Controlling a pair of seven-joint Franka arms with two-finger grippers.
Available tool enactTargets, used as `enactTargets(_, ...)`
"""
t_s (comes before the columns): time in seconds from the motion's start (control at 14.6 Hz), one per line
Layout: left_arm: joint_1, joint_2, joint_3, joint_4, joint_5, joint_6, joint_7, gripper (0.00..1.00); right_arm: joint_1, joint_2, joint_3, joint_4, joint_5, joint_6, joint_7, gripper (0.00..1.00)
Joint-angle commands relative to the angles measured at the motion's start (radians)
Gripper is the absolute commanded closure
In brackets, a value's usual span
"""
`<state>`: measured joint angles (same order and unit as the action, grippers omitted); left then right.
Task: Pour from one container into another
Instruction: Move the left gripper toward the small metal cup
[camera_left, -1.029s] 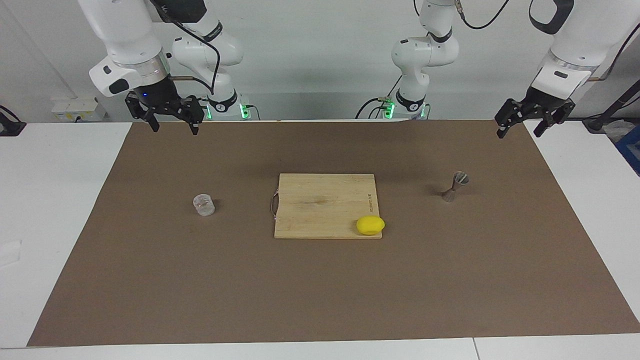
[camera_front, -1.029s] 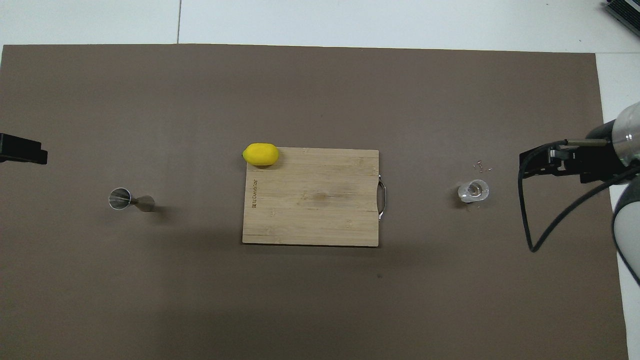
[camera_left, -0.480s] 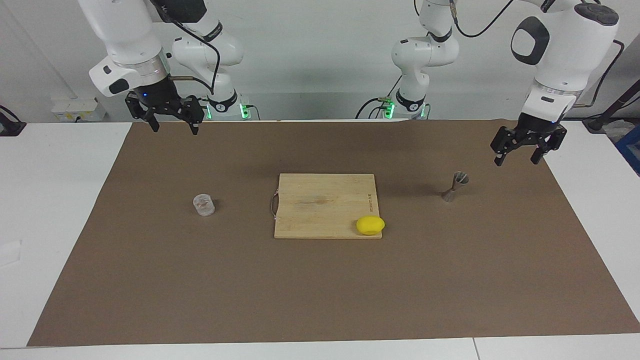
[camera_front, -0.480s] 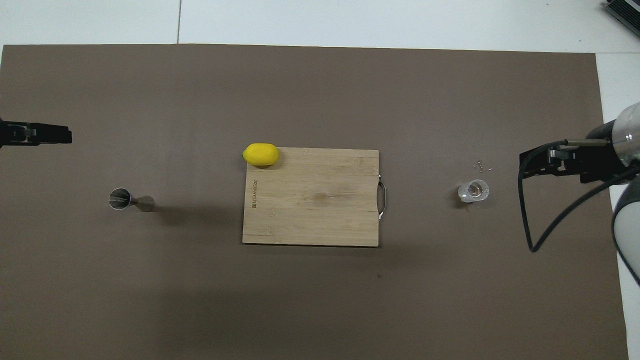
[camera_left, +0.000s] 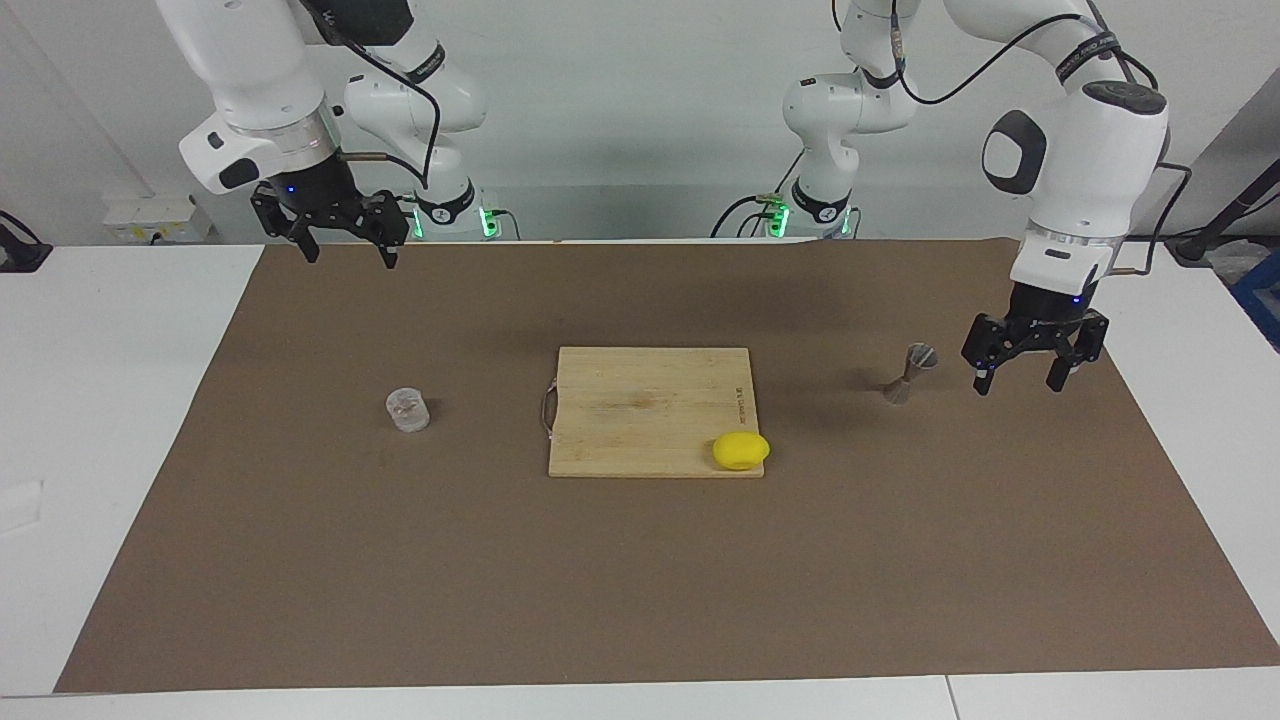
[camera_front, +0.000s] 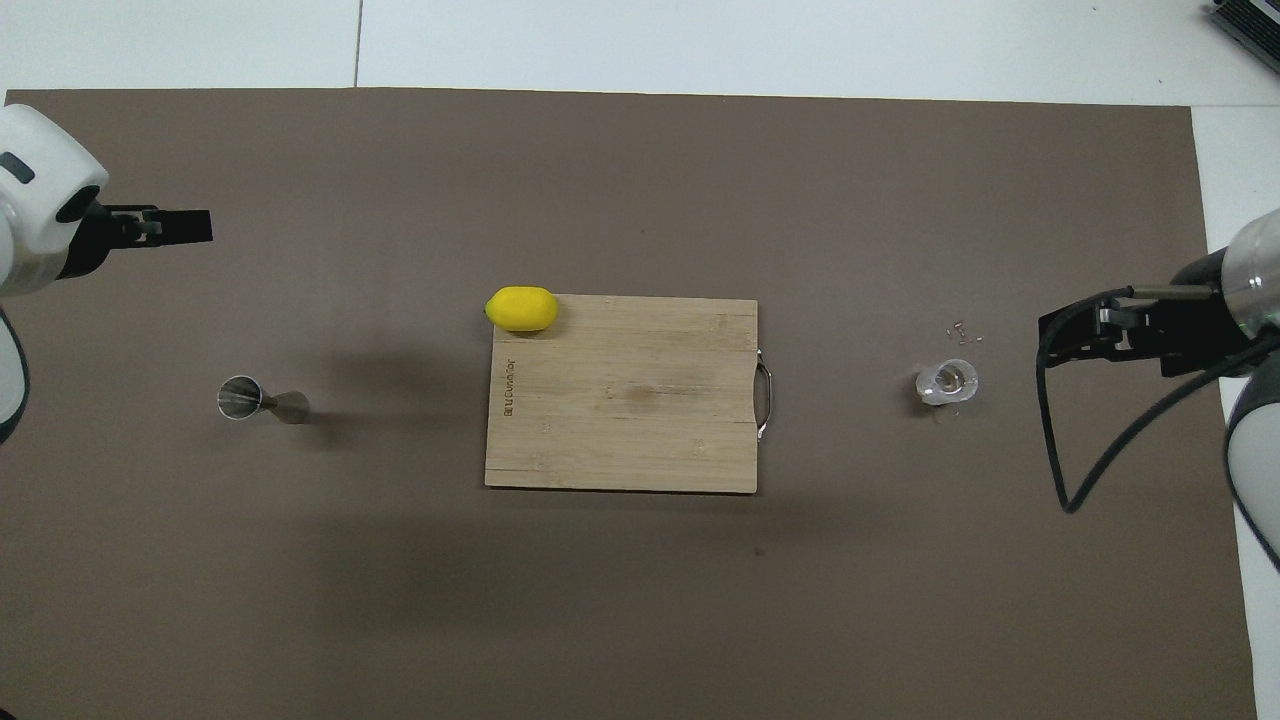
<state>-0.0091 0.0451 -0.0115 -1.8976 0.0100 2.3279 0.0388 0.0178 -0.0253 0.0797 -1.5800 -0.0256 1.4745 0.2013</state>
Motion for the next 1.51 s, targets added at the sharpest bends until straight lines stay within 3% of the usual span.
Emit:
enactTargets(0.0,-0.006,0.010,0.010,-0.035,-0.005,0.030,-0.007,0.00,-0.015,-0.008,0.003,-0.005,-0.004,-0.022,-0.026,0.00)
enactTargets(0.14,-0.018,0.006,0.007,-0.031,-0.005,-0.016,-0.010,0.00,-0.015,-0.008,0.003,-0.005,-0.004,-0.022,-0.026,0.00)
enactTargets(0.34,-0.046,0.007,-0.004,0.034,-0.007,-0.284,-0.004,0.00,-0.007,-0.010,0.005,-0.005,-0.004,-0.028,-0.028,0.00)
enactTargets(0.69,-0.072,0.009,-0.005,0.057,-0.007,-0.341,0.004,0.00,-0.001,-0.011,0.008,-0.005,-0.004,-0.025,-0.031,0.00)
enactTargets(0.82,-0.060,0.015,-0.007,0.078,-0.025,-0.367,0.111,0.00,-0.007,-0.013,0.008,-0.002,0.007,-0.013,-0.040,0.00)
enactTargets(1.44,0.152,0.021,-0.004,0.074,-0.565,-0.536,0.976,0.00,-0.022,0.007,0.005,0.005,0.007,0.029,-0.031,0.00)
